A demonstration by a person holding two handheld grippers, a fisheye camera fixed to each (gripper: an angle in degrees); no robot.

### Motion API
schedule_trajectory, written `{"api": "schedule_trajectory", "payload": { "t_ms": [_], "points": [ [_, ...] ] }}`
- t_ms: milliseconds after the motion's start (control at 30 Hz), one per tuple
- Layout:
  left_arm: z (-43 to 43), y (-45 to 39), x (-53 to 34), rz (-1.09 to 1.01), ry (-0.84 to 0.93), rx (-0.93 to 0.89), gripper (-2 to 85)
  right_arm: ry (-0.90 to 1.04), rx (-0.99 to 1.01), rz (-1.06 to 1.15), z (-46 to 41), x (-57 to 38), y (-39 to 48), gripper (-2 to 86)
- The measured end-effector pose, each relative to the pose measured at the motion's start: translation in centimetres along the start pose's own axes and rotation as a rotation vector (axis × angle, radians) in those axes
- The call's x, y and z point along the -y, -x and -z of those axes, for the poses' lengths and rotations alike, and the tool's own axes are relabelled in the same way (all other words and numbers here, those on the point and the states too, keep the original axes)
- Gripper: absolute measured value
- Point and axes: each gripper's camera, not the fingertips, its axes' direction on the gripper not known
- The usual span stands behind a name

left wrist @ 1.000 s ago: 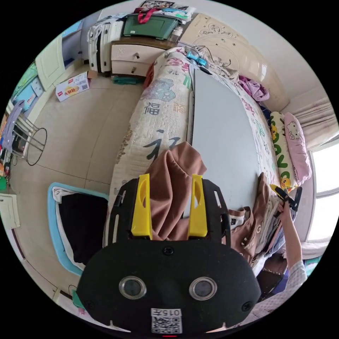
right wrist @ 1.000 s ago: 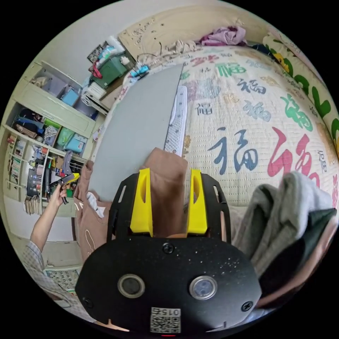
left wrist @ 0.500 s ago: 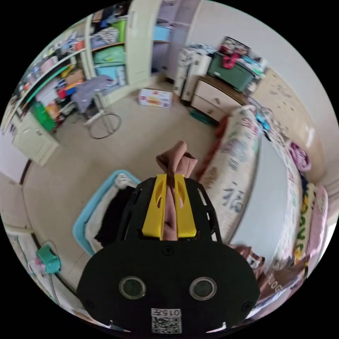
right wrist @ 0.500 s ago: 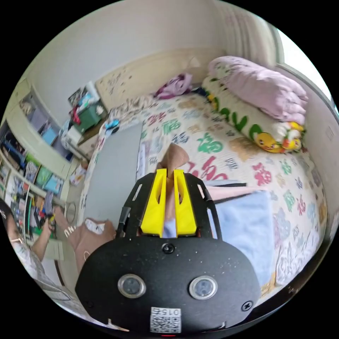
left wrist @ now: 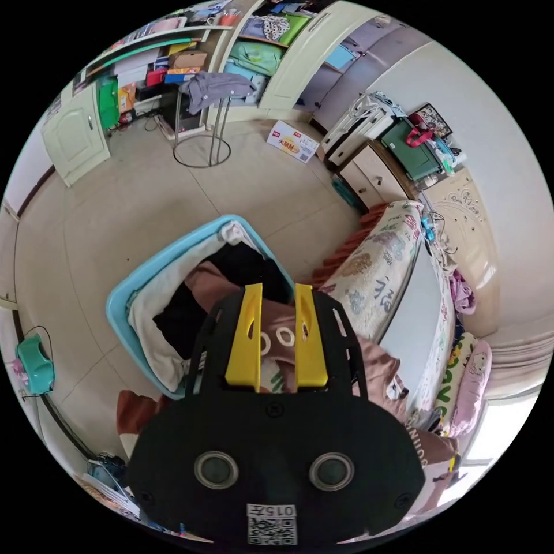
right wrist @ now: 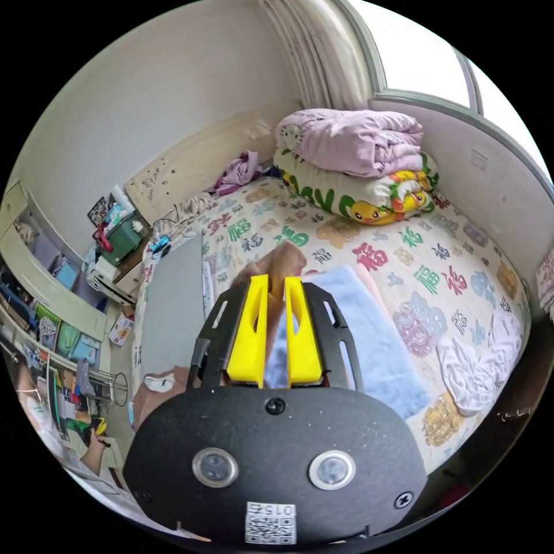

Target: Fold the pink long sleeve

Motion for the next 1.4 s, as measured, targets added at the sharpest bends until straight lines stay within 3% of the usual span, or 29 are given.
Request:
{"api": "schedule_trajectory", "payload": {
  "t_ms": [67, 200, 400, 600, 767, 1033, 1233, 1400],
  "points": [
    [0.9, 2.3, -2.8, -0.009, 0.046, -0.029, 8.9, -0.018, -0.060, -0.090, 0.5, -3.0, -5.2, 4.6],
    [2.9, 6.4, -7.6, -0.025, 0.108, -0.034, 8.9, -0.040, 0.001, -0.129, 3.5, -10.2, -11.7, 4.5],
    [6.5, 11.3, -15.2, -0.140, 0.131, -0.051, 8.4, 0.094, 0.070, 0.189, 4.0, -25.9, -12.2, 4.8],
    [6.5, 12.1, -19.4, -0.270, 0.164, -0.158, 8.4, 0.214, 0.359, 0.331, -2.2, -41.0, -12.0, 4.8],
    [7.6, 9.6, -20.4, -0.437, 0.042, -0.296, 8.1, 0.117, 0.482, 0.529, -7.3, -47.5, -12.3, 4.2],
    [14.6, 2.8, -23.0, -0.662, -0.308, -0.574, 0.5, -0.154, 0.696, 0.770, -10.2, -47.8, -8.1, 2.6],
    [24.5, 4.6, -32.7, -0.875, -0.409, -0.588, -0.6, -0.135, 0.715, 0.820, -3.5, -57.3, -11.1, 2.0],
    [30.8, 10.0, -41.5, -0.993, -0.440, -0.523, 0.6, -0.208, 0.481, 0.764, 5.2, -67.6, -19.4, 2.6]
  ]
}}
